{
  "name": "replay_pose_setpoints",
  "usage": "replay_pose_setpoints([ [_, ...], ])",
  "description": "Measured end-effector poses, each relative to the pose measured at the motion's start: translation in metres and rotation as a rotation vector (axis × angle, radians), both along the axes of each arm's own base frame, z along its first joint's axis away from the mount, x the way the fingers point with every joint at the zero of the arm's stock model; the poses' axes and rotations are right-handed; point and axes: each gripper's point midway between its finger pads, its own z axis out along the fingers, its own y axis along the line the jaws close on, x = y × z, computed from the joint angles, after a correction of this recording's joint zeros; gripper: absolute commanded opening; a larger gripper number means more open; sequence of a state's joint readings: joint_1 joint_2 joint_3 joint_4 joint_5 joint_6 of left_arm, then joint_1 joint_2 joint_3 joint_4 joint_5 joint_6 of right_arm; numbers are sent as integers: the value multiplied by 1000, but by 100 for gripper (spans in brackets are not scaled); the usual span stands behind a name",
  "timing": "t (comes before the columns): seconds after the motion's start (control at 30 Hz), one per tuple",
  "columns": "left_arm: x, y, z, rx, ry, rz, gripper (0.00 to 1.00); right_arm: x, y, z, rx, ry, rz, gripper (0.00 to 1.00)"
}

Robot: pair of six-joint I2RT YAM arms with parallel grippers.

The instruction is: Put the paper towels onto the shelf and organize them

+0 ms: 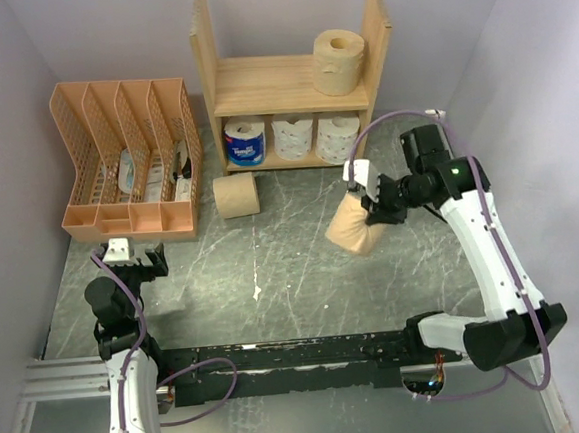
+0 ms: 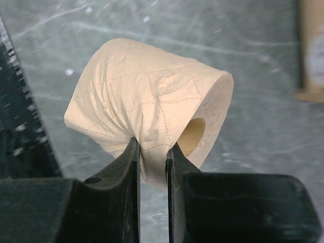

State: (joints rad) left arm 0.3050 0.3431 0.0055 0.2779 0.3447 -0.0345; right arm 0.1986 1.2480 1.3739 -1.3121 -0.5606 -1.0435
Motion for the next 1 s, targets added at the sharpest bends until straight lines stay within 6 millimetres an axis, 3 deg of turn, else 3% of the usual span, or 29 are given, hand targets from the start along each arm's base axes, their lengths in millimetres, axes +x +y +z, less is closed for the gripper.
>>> replay_pose_setpoints([
  [0.2, 0, 0, -1, -1, 4, 0, 100, 52, 5, 80, 51, -326, -83, 0],
  [0.37, 0, 1, -1, -1, 4, 2, 100, 96, 6, 173, 99, -629, -165, 0],
  [0.47, 0, 1, -1, -1, 4, 2, 100, 117, 25, 224, 139, -780, -183, 0],
  [0.53, 0, 1, -1, -1, 4, 2, 100, 127, 55, 243, 136, -862, -164, 0],
  [0.63, 0, 1, -1, -1, 4, 3, 100, 144, 108, 238, 101, -904, -108, 0],
  [0.7, 0, 1, -1, -1, 4, 5, 100, 162, 127, 226, 46, -899, -99, 0],
  [0.87, 0, 2, -1, -1, 3, 5, 100, 219, 138, 209, -106, -927, -164, 0],
  [1.0, 0, 1, -1, -1, 3, 2, 100, 234, 133, 204, -186, -951, -189, 0],
])
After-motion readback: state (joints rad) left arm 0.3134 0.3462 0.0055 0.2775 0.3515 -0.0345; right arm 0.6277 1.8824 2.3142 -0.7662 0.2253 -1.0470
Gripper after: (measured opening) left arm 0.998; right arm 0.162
